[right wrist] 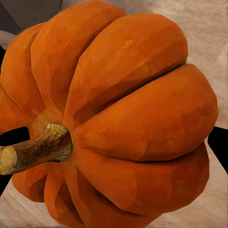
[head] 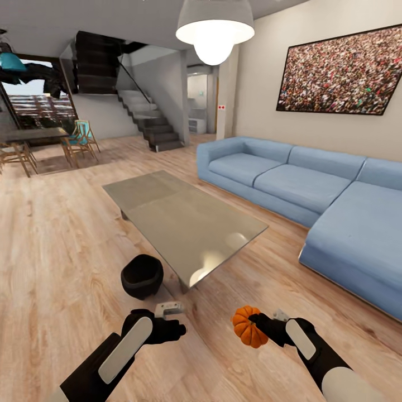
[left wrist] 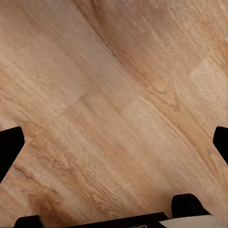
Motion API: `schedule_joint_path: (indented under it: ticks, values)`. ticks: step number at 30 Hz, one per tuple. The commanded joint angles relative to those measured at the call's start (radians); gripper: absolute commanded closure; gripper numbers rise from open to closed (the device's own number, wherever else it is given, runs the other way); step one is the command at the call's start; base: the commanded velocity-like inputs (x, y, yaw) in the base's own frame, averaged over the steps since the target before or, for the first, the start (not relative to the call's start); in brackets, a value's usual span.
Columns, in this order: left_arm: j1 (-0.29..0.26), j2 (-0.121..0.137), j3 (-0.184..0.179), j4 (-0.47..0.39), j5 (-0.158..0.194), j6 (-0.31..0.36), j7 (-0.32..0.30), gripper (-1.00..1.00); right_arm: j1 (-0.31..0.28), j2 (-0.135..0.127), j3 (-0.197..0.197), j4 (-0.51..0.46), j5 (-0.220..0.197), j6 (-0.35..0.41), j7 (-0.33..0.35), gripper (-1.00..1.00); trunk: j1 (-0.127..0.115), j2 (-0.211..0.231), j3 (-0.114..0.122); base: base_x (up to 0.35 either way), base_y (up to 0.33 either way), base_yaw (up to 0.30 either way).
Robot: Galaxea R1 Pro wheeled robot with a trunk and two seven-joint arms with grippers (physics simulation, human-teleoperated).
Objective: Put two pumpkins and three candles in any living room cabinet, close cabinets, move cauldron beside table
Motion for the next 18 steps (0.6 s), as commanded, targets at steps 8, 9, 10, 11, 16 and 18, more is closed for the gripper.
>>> schedule_joint_path:
  ticks: [8,9,10,11,16,18]
  values:
    - [-0.001,0.002,-0.003,-0.001,0.010,-0.001,0.010,-1.00,0.000,0.002,0.014,-0.003,-0.013,0.001,-0.008,1.00,0.000,0.000,0.003,-0.008,0.001,0.280]
    - [-0.001,0.002,-0.002,-0.001,0.010,-0.001,0.010,-1.00,0.000,0.002,0.015,-0.003,-0.013,0.001,-0.008,1.00,0.000,0.000,0.003,0.000,0.000,0.280]
    - [-0.001,0.003,-0.002,-0.001,0.010,-0.002,0.010,-1.00,0.000,0.002,0.015,-0.003,-0.013,0.001,-0.008,1.00,0.000,0.000,0.004,0.000,0.000,0.280]
    - [-0.001,0.004,-0.001,-0.002,0.010,-0.002,0.010,-1.00,0.000,0.002,0.016,-0.003,-0.013,0.001,-0.008,1.00,0.000,0.000,0.004,0.000,0.000,0.280]
    - [-0.001,0.006,-0.001,-0.002,0.010,-0.002,0.010,-1.00,0.000,0.002,0.016,-0.003,-0.013,0.002,-0.008,1.00,0.000,0.000,0.007,0.000,0.001,0.280]
    - [-0.001,0.006,0.000,-0.002,0.010,-0.002,0.010,-1.00,0.000,0.002,0.016,-0.003,-0.013,0.005,-0.008,1.00,0.000,0.000,0.008,0.000,0.062,0.280]
